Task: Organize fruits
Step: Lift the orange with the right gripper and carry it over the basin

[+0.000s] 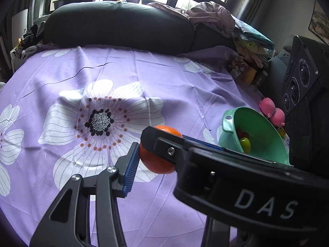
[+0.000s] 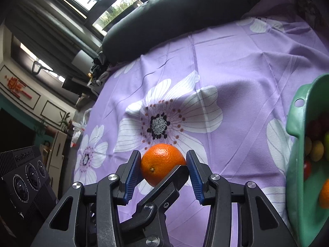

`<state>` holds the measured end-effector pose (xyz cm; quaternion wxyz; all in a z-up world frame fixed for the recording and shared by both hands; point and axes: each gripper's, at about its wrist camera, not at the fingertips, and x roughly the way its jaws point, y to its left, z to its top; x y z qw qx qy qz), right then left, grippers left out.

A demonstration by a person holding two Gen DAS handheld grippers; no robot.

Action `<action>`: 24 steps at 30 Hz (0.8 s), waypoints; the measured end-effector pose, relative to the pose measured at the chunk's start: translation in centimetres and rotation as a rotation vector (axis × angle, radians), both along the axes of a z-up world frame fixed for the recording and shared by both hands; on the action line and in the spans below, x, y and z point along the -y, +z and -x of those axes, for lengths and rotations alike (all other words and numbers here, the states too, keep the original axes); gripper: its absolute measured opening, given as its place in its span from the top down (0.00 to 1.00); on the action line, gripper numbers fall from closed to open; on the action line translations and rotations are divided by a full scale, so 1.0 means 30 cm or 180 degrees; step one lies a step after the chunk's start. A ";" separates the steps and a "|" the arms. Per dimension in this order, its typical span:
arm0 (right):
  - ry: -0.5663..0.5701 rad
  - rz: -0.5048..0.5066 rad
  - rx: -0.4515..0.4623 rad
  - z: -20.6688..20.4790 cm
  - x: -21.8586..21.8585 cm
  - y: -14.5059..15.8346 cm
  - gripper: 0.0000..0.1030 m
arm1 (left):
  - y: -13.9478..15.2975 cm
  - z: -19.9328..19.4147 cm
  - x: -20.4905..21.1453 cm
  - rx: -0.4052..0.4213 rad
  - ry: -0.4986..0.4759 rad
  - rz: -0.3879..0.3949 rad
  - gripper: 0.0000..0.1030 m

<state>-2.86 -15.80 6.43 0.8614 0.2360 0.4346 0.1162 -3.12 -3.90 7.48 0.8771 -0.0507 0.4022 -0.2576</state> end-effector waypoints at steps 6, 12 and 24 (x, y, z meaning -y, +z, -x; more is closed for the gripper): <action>-0.0209 0.0064 0.0226 0.081 0.064 0.071 0.53 | 0.057 0.056 0.076 0.0209 -0.0195 0.0085 0.57; -0.0458 0.0062 0.0380 0.156 0.147 0.119 0.53 | 0.106 0.111 0.162 0.0410 -0.0424 0.0124 0.57; -0.1047 -0.0036 0.0578 0.279 0.324 0.168 0.53 | 0.149 0.159 0.350 0.0567 -0.0986 0.0123 0.57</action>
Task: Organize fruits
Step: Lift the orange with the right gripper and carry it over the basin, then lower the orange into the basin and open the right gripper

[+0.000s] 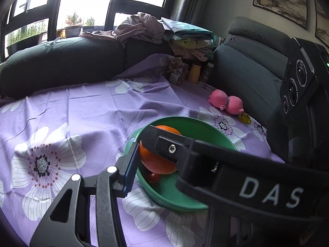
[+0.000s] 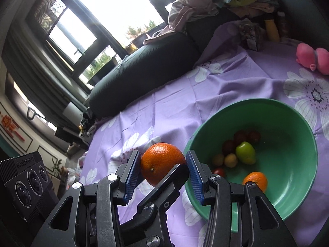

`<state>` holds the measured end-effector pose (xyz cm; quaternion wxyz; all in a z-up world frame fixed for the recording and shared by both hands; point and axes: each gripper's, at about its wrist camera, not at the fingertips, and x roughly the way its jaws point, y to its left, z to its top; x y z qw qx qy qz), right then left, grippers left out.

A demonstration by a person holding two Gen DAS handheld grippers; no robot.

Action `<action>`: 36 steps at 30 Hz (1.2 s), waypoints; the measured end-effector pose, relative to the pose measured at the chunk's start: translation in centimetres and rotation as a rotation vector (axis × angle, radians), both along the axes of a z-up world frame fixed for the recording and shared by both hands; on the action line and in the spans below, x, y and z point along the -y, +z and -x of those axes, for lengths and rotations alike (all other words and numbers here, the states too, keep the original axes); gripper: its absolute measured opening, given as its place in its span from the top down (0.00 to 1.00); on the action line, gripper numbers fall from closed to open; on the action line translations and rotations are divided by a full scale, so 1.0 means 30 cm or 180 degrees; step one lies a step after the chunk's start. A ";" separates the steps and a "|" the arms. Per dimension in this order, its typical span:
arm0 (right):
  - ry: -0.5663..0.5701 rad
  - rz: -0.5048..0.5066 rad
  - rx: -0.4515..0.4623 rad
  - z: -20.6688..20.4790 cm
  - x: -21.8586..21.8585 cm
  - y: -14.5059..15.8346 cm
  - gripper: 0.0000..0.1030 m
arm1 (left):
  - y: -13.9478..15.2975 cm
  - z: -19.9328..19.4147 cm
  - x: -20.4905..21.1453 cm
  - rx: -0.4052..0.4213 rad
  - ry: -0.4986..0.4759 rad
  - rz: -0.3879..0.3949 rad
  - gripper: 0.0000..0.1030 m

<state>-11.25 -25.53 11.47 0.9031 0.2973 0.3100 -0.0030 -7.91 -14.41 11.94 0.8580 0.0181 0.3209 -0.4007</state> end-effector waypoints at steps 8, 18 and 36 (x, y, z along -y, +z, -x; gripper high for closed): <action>-0.0335 -0.0159 -0.0030 0.044 0.094 -0.022 0.53 | -0.014 0.000 0.106 -0.0061 -0.0327 -0.0134 0.57; -0.0558 -0.0260 -0.0385 0.055 0.171 -0.087 0.53 | -0.090 -0.018 0.176 -0.0386 -0.0534 -0.0151 0.57; -0.0690 -0.0282 -0.0777 0.057 0.212 -0.148 0.53 | -0.164 -0.025 0.233 -0.0725 -0.0671 -0.0208 0.57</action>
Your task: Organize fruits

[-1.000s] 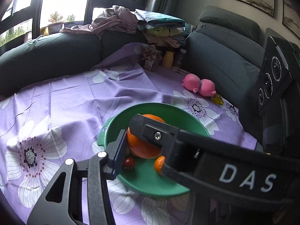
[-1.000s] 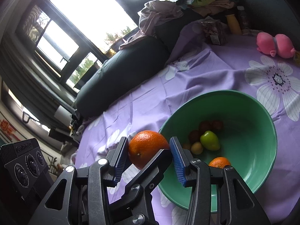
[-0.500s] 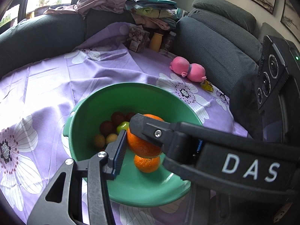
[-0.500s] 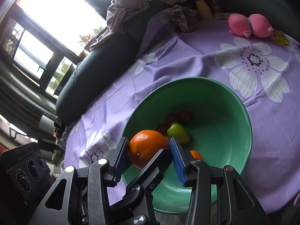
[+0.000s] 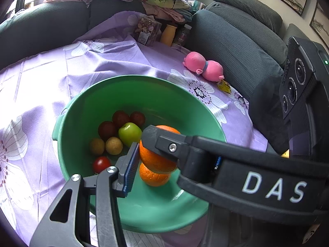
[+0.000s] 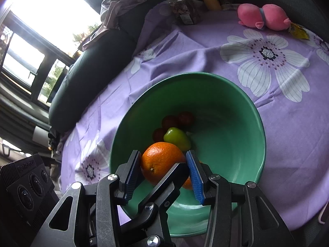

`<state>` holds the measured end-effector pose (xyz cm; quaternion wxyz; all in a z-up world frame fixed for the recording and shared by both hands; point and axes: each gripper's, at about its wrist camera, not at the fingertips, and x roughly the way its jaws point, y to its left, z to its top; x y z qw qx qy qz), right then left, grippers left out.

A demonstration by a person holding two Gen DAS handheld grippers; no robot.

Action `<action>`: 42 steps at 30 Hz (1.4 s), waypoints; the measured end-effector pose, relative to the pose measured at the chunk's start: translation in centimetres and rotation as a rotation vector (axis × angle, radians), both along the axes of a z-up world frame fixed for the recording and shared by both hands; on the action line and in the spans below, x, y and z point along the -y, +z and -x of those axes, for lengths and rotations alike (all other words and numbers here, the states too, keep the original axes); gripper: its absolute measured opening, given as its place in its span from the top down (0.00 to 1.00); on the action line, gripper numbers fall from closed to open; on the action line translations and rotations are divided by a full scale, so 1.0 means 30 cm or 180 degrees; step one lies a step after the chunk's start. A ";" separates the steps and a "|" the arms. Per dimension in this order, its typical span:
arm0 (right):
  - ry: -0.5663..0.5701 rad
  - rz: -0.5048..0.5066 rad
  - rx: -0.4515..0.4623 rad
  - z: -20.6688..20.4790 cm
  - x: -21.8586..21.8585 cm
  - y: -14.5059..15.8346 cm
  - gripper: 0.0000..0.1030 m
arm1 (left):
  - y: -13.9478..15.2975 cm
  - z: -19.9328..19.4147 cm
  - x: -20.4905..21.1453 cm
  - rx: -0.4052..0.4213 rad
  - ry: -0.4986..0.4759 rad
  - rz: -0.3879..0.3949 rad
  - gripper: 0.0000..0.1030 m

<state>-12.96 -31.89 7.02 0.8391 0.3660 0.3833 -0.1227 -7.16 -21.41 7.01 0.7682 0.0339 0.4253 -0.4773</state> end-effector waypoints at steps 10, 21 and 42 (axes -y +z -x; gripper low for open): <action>-0.0028 0.0061 -0.0065 -0.008 -0.002 0.002 0.53 | 0.001 -0.008 0.001 -0.0007 0.0041 -0.0034 0.54; -0.0414 0.0469 -0.0033 0.036 0.005 0.055 0.48 | 0.090 0.015 -0.092 0.0417 0.0396 -0.0168 0.21; -0.0656 0.0916 -0.0201 0.049 -0.046 0.112 0.45 | 0.157 0.019 -0.184 0.0666 0.0737 -0.0304 0.12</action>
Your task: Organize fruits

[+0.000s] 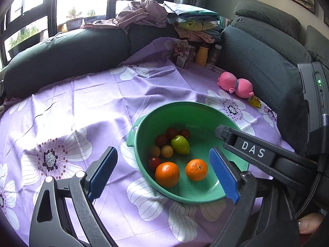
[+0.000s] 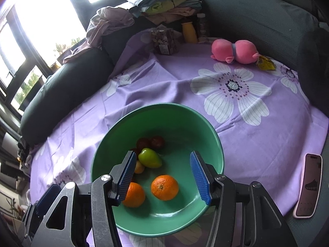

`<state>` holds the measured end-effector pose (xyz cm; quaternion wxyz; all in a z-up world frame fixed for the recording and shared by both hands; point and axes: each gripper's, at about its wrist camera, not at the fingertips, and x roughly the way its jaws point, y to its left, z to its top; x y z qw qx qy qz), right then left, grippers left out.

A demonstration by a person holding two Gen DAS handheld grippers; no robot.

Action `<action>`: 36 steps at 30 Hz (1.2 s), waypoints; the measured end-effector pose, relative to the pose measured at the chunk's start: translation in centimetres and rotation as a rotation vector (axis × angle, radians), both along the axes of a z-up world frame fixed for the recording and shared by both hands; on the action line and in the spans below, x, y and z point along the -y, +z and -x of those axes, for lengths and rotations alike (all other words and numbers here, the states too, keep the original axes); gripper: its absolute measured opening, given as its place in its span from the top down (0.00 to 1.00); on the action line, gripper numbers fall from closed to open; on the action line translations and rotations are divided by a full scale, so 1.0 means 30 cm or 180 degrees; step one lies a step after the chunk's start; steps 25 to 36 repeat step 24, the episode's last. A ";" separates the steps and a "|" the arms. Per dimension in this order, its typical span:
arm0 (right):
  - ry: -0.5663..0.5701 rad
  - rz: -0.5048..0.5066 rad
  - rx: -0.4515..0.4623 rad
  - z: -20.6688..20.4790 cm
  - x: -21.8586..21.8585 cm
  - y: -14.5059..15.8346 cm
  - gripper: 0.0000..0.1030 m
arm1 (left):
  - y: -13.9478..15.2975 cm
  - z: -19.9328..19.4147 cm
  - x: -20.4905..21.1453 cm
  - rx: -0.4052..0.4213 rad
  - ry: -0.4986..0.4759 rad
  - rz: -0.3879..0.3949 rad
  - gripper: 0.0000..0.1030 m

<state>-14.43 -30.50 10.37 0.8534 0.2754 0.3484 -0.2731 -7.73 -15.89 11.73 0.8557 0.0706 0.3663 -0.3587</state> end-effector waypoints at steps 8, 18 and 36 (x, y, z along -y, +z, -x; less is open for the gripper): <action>-0.0138 0.0122 -0.0057 0.010 -0.001 0.011 0.46 | -0.009 -0.018 -0.010 -0.0048 0.0078 -0.0041 0.12; -0.0238 0.0185 -0.0147 0.015 0.012 0.006 0.46 | -0.020 -0.024 -0.012 -0.0084 0.0098 -0.0060 0.12; -0.0247 0.0201 -0.0152 0.017 0.014 0.007 0.46 | -0.020 -0.029 -0.017 -0.0077 0.0135 -0.0069 0.12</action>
